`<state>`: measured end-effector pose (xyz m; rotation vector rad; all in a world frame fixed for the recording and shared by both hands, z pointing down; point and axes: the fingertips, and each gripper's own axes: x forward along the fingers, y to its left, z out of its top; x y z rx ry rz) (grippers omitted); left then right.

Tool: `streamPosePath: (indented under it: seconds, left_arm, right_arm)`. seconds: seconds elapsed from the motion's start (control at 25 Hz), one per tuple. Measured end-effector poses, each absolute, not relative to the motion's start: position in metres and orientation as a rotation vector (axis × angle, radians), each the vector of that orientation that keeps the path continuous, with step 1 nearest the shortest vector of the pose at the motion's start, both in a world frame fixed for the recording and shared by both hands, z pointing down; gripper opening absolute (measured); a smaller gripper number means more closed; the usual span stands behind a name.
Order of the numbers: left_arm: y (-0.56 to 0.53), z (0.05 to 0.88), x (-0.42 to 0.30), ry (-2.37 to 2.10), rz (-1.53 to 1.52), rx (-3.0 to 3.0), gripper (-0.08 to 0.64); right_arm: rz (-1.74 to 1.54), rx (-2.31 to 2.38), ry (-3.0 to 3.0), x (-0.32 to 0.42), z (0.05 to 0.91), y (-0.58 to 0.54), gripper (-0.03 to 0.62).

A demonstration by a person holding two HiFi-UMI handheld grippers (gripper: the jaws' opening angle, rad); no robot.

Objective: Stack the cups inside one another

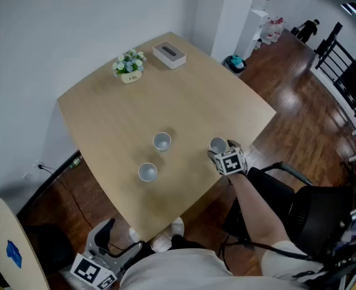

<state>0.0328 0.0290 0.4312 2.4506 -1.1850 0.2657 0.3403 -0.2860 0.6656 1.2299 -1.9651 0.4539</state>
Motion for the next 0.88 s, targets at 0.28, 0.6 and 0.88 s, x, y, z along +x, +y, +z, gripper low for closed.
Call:
streamPosePath:
  seconds: [0.28, 0.6, 0.88]
  left_arm:
    - [0.013, 0.442, 0.014, -1.104, 0.309, 2.486, 0.407]
    - [-0.010, 0.434, -0.018, -0.997, 0.287, 2.577, 0.406]
    - [-0.018, 0.428, -0.053, -0.981, 0.246, 2.613, 0.407]
  right_arm:
    - [0.413, 1.237, -1.955, 0.328, 0.650, -0.299, 0.365]
    - [0.378, 1.218, -2.113, 0.256, 0.568, -0.285, 0.362]
    - [0.343, 1.187, -2.214, 0.184, 0.533, -0.291, 0.360]
